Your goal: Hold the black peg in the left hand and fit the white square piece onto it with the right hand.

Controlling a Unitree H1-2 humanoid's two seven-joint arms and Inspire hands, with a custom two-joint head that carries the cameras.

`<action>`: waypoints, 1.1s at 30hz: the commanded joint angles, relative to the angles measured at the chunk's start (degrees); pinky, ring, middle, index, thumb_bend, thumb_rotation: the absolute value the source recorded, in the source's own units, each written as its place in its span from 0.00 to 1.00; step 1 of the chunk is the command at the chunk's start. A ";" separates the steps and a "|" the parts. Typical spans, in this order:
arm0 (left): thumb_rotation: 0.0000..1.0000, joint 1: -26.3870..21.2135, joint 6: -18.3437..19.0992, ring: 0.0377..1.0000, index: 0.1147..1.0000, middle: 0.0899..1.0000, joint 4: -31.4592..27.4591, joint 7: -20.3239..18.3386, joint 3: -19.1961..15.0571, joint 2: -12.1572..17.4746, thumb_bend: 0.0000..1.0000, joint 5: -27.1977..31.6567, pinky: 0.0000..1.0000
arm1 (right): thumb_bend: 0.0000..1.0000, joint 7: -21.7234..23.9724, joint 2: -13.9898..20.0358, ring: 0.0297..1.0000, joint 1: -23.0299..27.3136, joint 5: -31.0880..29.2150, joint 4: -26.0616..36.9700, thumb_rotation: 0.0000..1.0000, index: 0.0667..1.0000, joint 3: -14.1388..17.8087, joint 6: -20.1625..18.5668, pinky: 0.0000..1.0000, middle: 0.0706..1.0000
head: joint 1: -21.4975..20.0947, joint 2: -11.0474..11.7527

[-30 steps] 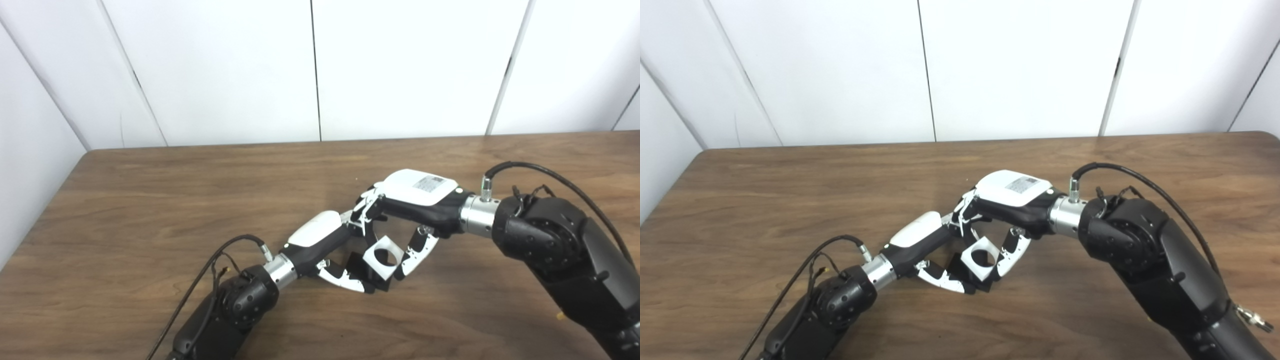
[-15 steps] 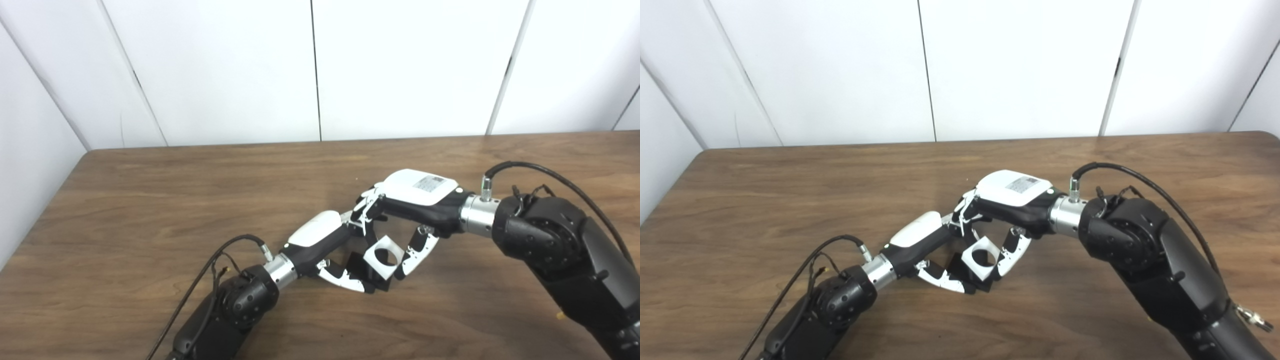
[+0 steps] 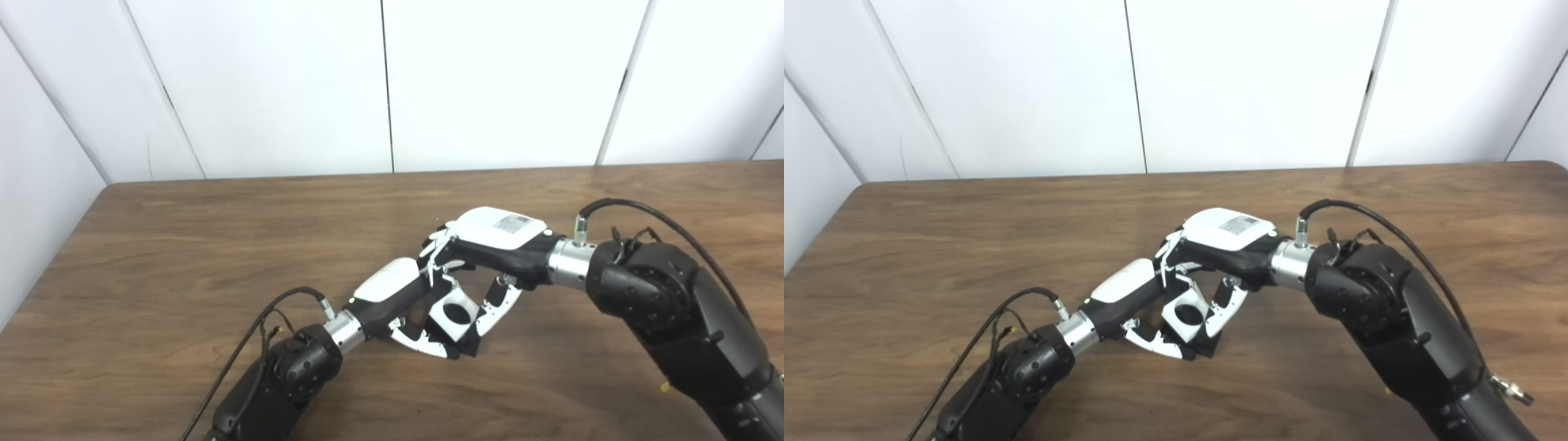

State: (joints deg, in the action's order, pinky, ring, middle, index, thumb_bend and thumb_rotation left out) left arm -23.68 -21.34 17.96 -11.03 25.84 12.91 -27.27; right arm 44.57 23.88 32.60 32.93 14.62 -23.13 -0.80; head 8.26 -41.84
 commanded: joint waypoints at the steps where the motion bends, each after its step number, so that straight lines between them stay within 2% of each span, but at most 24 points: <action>1: 0.08 -0.94 1.40 1.00 0.43 0.93 0.61 -1.18 1.04 0.31 0.52 -3.17 0.95 | 0.52 -2.05 -0.37 0.89 2.94 0.15 -0.16 0.14 0.44 0.81 0.61 0.93 0.79 | 0.01 -0.04; 17: 0.08 -0.39 1.69 1.00 0.43 0.92 -0.45 -1.84 0.70 1.02 0.52 -2.28 0.96 | 0.52 -2.36 1.02 0.88 2.91 0.25 -2.03 0.14 0.44 1.01 1.80 0.93 0.79 | -0.46 -0.23; 33: 0.08 0.03 2.85 1.00 0.43 0.93 -1.96 -2.88 0.62 1.90 0.52 -1.84 0.97 | 0.52 -2.13 3.19 0.89 2.87 0.32 -1.16 0.14 0.44 1.53 0.85 0.94 0.79 | -2.16 -0.63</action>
State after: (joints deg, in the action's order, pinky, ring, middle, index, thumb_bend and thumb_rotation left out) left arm -23.67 -19.31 16.17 -12.06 25.94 13.49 -27.32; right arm 43.37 26.52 32.81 33.23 12.29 -22.76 -0.21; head 6.07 -42.45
